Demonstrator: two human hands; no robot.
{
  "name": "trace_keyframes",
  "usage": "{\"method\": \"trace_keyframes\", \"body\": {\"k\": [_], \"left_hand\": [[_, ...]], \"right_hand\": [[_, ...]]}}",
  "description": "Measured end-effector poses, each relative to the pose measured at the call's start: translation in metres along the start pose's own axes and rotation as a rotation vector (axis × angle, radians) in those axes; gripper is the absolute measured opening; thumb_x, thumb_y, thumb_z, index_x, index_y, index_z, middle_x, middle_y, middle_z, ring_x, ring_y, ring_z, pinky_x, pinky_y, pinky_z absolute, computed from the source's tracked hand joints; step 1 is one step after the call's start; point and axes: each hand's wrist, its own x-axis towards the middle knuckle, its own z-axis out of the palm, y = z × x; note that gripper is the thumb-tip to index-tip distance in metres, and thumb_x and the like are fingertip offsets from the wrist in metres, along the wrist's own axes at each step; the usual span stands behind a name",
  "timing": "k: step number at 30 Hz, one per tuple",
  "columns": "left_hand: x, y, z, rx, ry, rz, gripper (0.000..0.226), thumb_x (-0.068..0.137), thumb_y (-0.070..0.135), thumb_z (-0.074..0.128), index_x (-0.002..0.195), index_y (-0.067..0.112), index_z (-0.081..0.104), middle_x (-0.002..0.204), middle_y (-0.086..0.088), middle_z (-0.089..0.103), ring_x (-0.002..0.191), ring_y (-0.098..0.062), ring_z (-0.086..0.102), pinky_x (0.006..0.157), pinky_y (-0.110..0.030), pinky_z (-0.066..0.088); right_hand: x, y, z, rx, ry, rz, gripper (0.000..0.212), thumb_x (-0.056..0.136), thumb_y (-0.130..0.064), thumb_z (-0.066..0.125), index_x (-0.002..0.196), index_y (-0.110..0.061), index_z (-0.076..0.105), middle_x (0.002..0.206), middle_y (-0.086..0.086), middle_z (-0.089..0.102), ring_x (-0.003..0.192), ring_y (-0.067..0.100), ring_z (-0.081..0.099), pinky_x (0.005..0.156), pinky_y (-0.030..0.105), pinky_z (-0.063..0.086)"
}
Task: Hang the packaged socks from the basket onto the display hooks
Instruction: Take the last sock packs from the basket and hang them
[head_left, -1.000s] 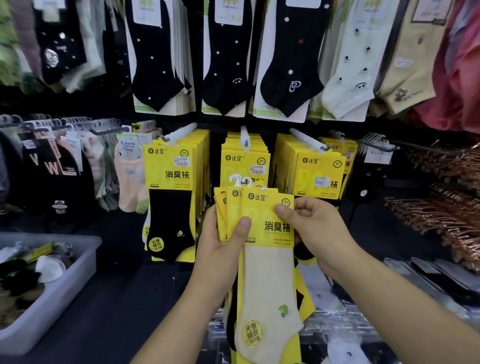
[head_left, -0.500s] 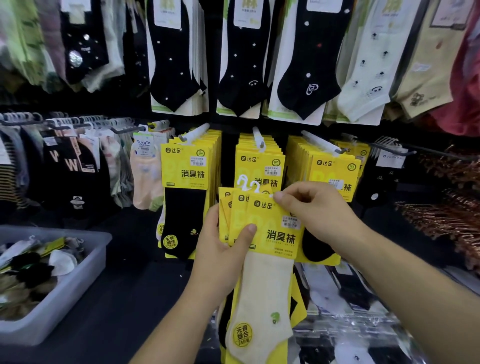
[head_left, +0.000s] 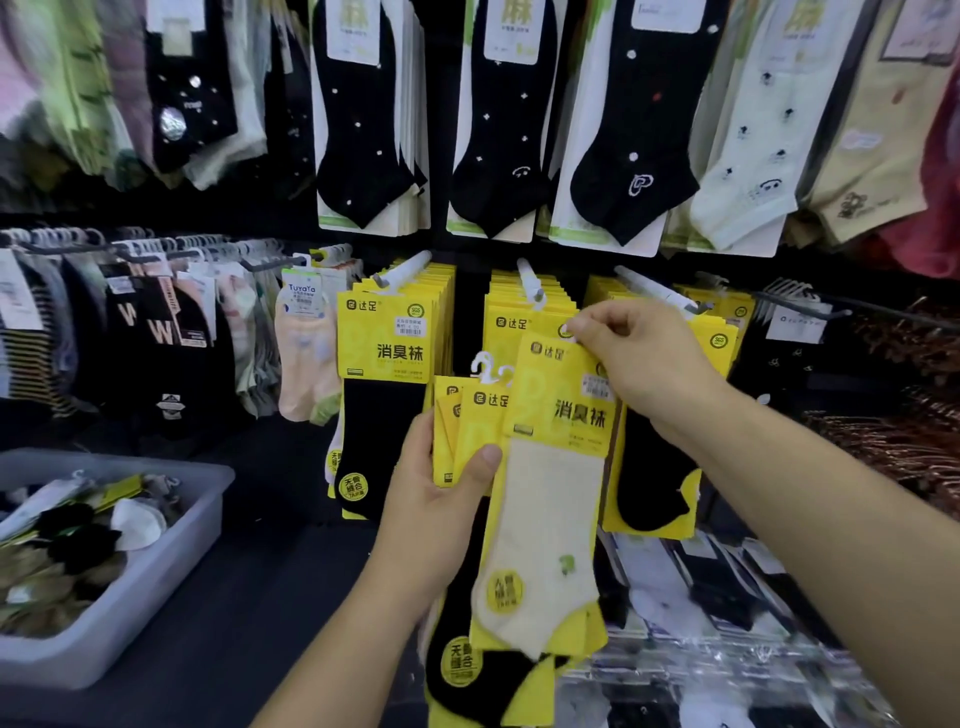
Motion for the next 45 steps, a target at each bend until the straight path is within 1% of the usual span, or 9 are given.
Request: {"method": "trace_keyframes", "body": {"k": [5, 9, 12, 16, 21, 29, 32, 37, 45], "left_hand": [[0.005, -0.005, -0.018, 0.133, 0.046, -0.012, 0.036, 0.099, 0.022, 0.073, 0.125, 0.043, 0.060, 0.117, 0.019, 0.076, 0.109, -0.001, 0.072, 0.092, -0.031, 0.056], [0.009, -0.004, -0.033, 0.143, 0.072, -0.035, 0.036, 0.099, 0.024, 0.072, 0.128, 0.040, 0.060, 0.117, 0.017, 0.077, 0.110, -0.007, 0.073, 0.100, -0.043, 0.057], [0.009, -0.004, -0.040, 0.158, 0.056, -0.034, 0.035, 0.100, 0.022, 0.072, 0.126, 0.041, 0.061, 0.115, 0.018, 0.078, 0.107, -0.005, 0.075, 0.093, -0.039, 0.061], [0.008, -0.002, -0.050, 0.148, 0.044, -0.030, 0.035, 0.101, 0.016, 0.071, 0.125, 0.040, 0.062, 0.115, 0.018, 0.078, 0.105, -0.005, 0.076, 0.086, -0.030, 0.063], [0.006, 0.001, -0.063, 0.124, 0.058, -0.021, 0.034, 0.099, 0.013, 0.071, 0.124, 0.036, 0.063, 0.116, 0.012, 0.079, 0.105, -0.009, 0.077, 0.083, -0.027, 0.064], [0.000, 0.006, -0.063, 0.044, 0.027, -0.030, 0.031, 0.098, 0.015, 0.070, 0.125, 0.030, 0.064, 0.118, 0.004, 0.079, 0.106, -0.016, 0.078, 0.082, -0.025, 0.063], [-0.001, 0.005, -0.058, 0.016, 0.015, -0.046, 0.032, 0.099, 0.016, 0.070, 0.126, 0.031, 0.063, 0.116, 0.006, 0.080, 0.105, -0.016, 0.078, 0.080, -0.025, 0.063], [-0.001, 0.004, -0.044, -0.023, -0.003, -0.058, 0.036, 0.098, 0.020, 0.072, 0.130, 0.031, 0.061, 0.119, 0.003, 0.079, 0.108, -0.021, 0.078, 0.090, -0.042, 0.064], [0.000, 0.002, -0.030, -0.173, 0.009, -0.085, 0.038, 0.085, 0.044, 0.072, 0.121, 0.035, 0.069, 0.121, 0.003, 0.079, 0.112, -0.018, 0.076, 0.092, -0.039, 0.059]], "right_hand": [[0.029, -0.014, 0.006, -0.030, 0.082, -0.107, 0.020, 0.093, -0.026, 0.071, 0.074, -0.030, 0.074, 0.066, -0.019, 0.068, 0.061, -0.007, 0.060, 0.053, 0.011, 0.044], [0.039, -0.015, 0.018, -0.103, 0.111, -0.144, 0.018, 0.096, -0.022, 0.066, 0.080, -0.023, 0.073, 0.076, -0.010, 0.067, 0.064, -0.002, 0.058, 0.060, 0.014, 0.043], [0.037, -0.016, 0.025, -0.159, 0.088, -0.190, 0.020, 0.099, -0.020, 0.061, 0.085, -0.017, 0.075, 0.076, -0.005, 0.067, 0.056, -0.001, 0.057, 0.052, 0.015, 0.043], [0.027, -0.011, 0.030, -0.249, 0.088, -0.225, 0.024, 0.100, -0.013, 0.052, 0.106, -0.020, 0.074, 0.093, -0.007, 0.066, 0.079, 0.014, 0.063, 0.078, 0.038, 0.056], [0.019, -0.002, 0.032, -0.451, 0.139, -0.302, 0.026, 0.092, -0.033, 0.069, 0.117, -0.028, 0.071, 0.105, -0.005, 0.063, 0.111, 0.023, 0.055, 0.104, 0.048, 0.039], [0.019, 0.004, 0.043, -0.565, 0.272, -0.277, 0.037, 0.090, -0.035, 0.071, 0.125, -0.024, 0.064, 0.116, 0.002, 0.056, 0.117, 0.025, 0.047, 0.099, 0.036, 0.030], [0.001, 0.004, 0.043, -0.460, 0.354, -0.301, 0.021, 0.093, -0.035, 0.067, 0.105, -0.019, 0.061, 0.104, -0.002, 0.056, 0.106, 0.021, 0.050, 0.090, 0.032, 0.036], [-0.041, 0.010, 0.054, -0.074, -0.097, -0.032, 0.040, 0.085, -0.059, 0.068, 0.074, -0.022, 0.063, 0.065, -0.008, 0.058, 0.057, 0.000, 0.050, 0.054, 0.017, 0.039], [-0.049, 0.024, 0.043, 0.214, -0.218, 0.162, 0.024, 0.089, -0.037, 0.073, 0.090, -0.013, 0.073, 0.084, 0.011, 0.076, 0.069, 0.010, 0.066, 0.054, 0.020, 0.048]]}}
